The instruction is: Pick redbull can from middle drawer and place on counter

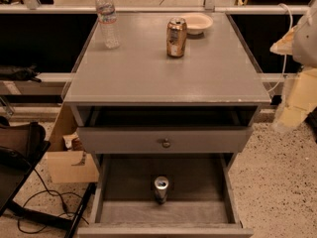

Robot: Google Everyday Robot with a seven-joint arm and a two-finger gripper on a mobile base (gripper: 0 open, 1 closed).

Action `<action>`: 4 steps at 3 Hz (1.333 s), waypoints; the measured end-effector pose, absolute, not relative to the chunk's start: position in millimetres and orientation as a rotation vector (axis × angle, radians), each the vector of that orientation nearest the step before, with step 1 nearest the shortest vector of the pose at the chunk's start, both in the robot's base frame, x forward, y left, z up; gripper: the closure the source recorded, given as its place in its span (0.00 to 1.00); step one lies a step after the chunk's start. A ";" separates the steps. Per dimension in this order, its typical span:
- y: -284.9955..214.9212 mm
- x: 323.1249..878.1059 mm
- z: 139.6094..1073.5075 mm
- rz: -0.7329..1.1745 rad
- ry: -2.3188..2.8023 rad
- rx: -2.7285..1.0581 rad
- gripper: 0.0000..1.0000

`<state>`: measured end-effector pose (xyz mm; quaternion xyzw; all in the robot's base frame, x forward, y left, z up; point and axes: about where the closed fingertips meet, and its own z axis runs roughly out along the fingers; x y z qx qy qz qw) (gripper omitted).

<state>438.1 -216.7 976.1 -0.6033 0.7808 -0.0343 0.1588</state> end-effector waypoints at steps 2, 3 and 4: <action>-216.8 438.0 971.8 -0.077 2.222 -1.707 0.00; -218.4 434.3 950.4 -0.002 2.192 -1.663 0.00; -225.0 415.7 879.7 0.180 2.124 -1.590 0.00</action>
Offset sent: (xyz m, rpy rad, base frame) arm -0.0004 -0.0017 -0.0154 0.0560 0.0072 -0.0050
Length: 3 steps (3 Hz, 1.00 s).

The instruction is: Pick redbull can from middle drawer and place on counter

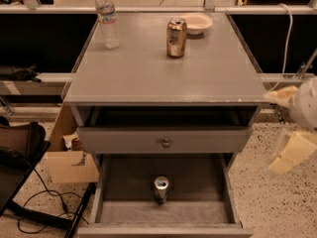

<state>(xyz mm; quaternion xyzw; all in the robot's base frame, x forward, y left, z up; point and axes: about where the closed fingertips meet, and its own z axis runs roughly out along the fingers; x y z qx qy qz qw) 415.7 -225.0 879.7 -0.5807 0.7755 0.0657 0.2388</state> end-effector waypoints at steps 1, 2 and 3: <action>-224.5 406.1 799.0 0.366 2.039 -1.451 0.00; -210.2 419.8 750.2 0.496 1.901 -1.342 0.00; -197.2 432.1 720.5 0.579 1.816 -1.291 0.00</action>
Offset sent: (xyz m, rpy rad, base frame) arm 0.0193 0.0251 -0.1855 0.6164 -0.1485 0.0269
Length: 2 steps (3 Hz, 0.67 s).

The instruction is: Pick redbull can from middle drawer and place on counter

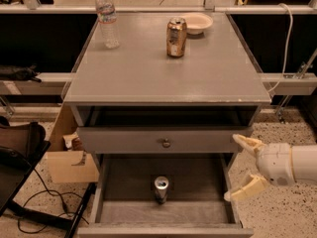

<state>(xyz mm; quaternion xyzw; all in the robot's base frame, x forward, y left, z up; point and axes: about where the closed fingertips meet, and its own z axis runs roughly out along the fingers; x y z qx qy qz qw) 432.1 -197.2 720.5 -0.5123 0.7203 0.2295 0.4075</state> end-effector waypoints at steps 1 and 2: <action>-195.6 433.8 711.0 0.598 1.809 -1.289 0.00; -194.2 438.3 700.6 0.614 1.803 -1.283 0.00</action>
Offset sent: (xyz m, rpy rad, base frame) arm 0.0117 0.0001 -0.0314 0.0412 0.0119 0.0059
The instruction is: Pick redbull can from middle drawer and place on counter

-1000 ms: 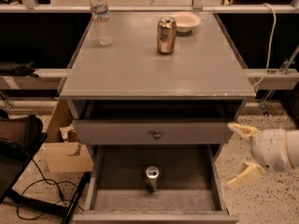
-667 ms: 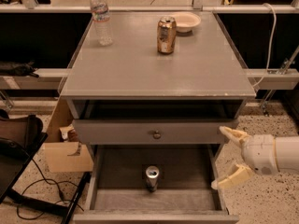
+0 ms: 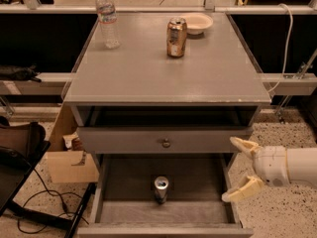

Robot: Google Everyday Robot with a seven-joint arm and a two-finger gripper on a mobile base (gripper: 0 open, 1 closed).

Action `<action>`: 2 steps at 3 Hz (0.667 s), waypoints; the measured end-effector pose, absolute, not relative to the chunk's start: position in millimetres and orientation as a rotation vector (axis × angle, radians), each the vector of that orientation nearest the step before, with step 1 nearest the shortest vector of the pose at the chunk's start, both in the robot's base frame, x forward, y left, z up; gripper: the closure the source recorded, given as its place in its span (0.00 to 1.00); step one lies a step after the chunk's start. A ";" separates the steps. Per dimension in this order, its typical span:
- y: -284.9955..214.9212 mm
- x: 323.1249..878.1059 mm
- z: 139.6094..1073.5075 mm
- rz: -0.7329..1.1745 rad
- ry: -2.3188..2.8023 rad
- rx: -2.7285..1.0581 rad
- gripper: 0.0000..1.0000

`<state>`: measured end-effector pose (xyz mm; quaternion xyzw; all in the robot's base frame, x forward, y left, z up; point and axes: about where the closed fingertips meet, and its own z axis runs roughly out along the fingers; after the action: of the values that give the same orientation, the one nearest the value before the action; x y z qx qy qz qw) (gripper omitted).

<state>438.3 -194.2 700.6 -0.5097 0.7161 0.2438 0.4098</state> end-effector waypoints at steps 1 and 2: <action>-158.5 455.8 644.0 0.674 1.736 -1.325 0.00; -130.7 478.9 579.3 0.740 1.645 -1.323 0.00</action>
Offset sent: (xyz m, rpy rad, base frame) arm 0.0678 0.0997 -0.2308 0.2564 -0.0639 0.1849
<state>478.9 -130.7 579.3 -0.5320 0.6614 0.2974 0.4370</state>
